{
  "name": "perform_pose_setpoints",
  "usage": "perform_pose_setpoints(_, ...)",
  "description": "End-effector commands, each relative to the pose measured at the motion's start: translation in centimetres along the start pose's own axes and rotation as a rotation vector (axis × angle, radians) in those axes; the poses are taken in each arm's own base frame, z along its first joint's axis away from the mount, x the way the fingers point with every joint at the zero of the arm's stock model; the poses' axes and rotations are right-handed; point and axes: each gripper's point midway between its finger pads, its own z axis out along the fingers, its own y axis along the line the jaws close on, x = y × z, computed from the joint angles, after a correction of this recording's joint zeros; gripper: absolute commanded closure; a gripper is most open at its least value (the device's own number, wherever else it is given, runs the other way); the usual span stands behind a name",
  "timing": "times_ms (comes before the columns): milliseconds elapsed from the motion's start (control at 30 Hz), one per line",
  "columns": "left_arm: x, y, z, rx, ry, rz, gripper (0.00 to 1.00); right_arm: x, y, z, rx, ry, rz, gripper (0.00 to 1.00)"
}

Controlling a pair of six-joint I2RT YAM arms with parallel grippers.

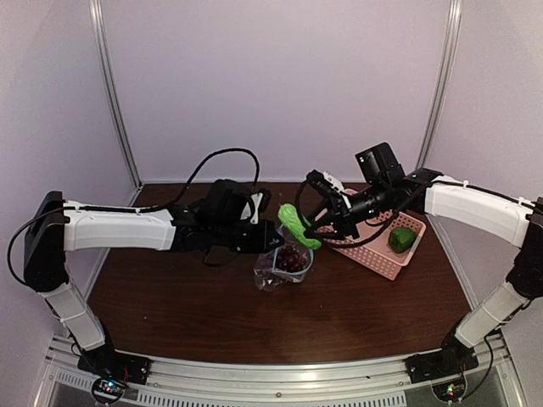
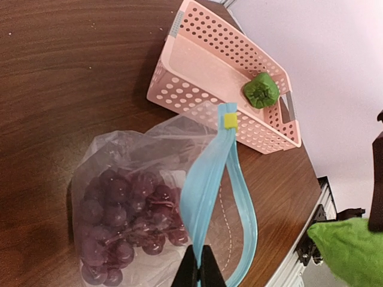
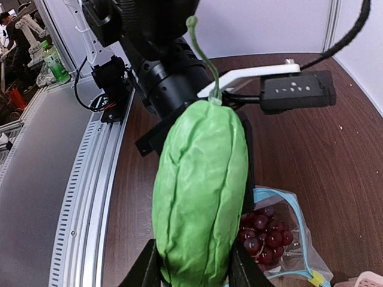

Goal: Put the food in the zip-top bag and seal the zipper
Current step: Place the fake vegetable in the zipper food storage bag.

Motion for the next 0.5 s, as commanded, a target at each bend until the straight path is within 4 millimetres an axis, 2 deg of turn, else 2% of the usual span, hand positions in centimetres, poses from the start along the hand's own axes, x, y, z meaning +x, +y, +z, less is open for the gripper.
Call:
perform_pose_setpoints(0, -0.6, -0.8, -0.1, 0.093, 0.011, -0.012, 1.0, -0.6, 0.8, 1.7, -0.03, -0.016, -0.217, 0.81)
perform_pose_setpoints(300, -0.6, -0.1, -1.3, 0.096, 0.069, 0.03, 1.0, 2.4, 0.2, 4.2, -0.086, 0.05, -0.447, 0.79)
perform_pose_setpoints(467, -0.5, 0.2, -1.7, 0.091, 0.088, 0.042, 1.0, 3.6, -1.5, 5.5, -0.074, 0.091, -0.532, 0.8)
